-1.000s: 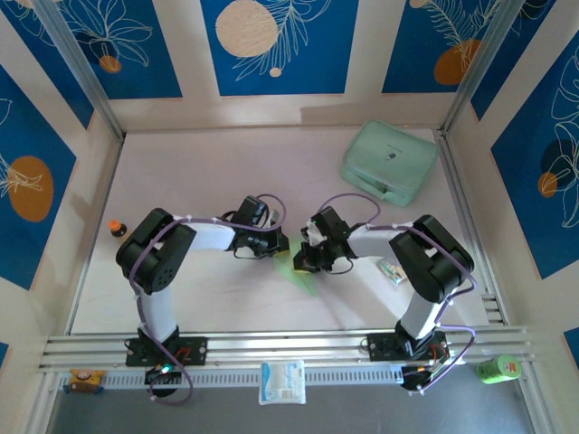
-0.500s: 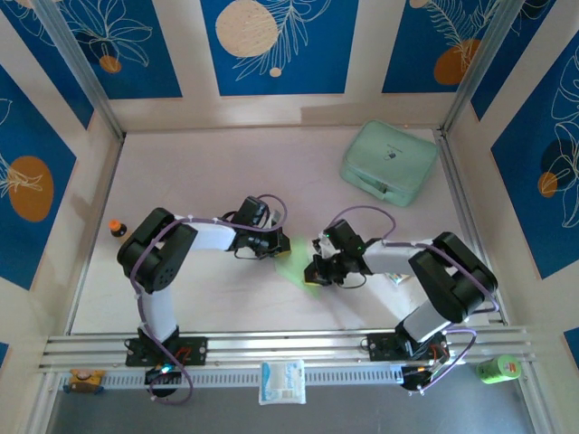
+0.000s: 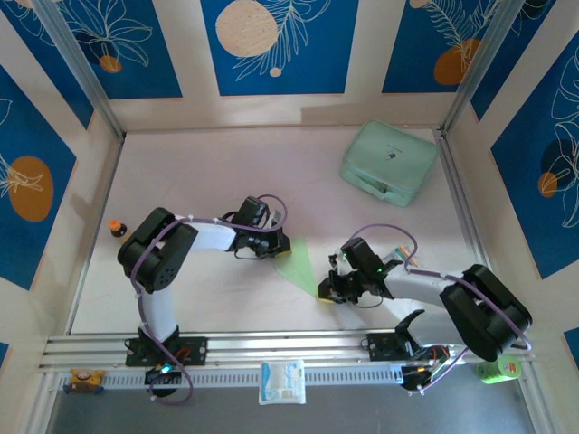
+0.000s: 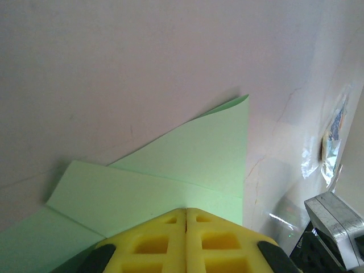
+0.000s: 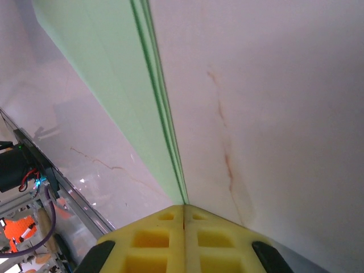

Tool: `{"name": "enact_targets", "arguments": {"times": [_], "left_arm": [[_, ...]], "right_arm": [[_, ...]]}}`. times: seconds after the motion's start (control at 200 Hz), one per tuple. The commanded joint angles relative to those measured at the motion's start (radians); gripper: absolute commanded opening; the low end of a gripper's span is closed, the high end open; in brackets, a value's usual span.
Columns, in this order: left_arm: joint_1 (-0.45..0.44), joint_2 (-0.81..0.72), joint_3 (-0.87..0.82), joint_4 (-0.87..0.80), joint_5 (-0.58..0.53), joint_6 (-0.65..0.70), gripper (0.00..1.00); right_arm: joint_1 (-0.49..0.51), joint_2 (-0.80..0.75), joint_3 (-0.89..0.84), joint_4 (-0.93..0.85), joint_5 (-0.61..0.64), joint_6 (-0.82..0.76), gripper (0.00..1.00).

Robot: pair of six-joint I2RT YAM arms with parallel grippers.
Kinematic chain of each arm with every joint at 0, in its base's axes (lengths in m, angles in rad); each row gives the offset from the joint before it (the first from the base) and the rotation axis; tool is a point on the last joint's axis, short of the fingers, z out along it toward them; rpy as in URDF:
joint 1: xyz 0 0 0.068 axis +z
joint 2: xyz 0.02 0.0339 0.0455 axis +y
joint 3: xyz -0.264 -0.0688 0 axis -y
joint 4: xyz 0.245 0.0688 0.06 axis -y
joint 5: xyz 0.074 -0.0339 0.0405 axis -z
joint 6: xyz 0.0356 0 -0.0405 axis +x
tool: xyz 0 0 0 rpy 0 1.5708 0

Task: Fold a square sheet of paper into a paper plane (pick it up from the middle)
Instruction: Fourth fold the wing at the center of the table, then turn over the paper at the center of the table.

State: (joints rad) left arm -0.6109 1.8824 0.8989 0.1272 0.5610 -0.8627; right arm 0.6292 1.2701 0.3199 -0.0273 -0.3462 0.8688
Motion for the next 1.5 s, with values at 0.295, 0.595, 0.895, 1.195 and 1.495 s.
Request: {"name": "enact_targets", "arguments": {"times": [0.295,0.595,0.895,1.195,1.495], "left_arm": [[0.007,0.047,-0.044,-0.023,-0.042,-0.015,0.08],[0.007,0.046,-0.046,-0.017,-0.040,-0.025,0.08],[0.007,0.047,-0.040,-0.024,-0.038,-0.022,0.08],[0.008,0.047,-0.040,-0.023,-0.037,-0.025,0.08],[0.008,0.050,-0.041,-0.003,-0.032,-0.039,0.08]], "right_arm": [[0.000,-0.080,0.059,-0.187,0.019,0.058,0.26],[-0.026,-0.041,0.059,-0.120,-0.030,0.079,0.32],[-0.031,0.049,0.080,-0.033,-0.077,0.085,0.31],[-0.034,0.050,0.085,-0.012,-0.087,0.088,0.27],[-0.048,0.055,0.088,0.009,-0.088,0.085,0.28]]}}
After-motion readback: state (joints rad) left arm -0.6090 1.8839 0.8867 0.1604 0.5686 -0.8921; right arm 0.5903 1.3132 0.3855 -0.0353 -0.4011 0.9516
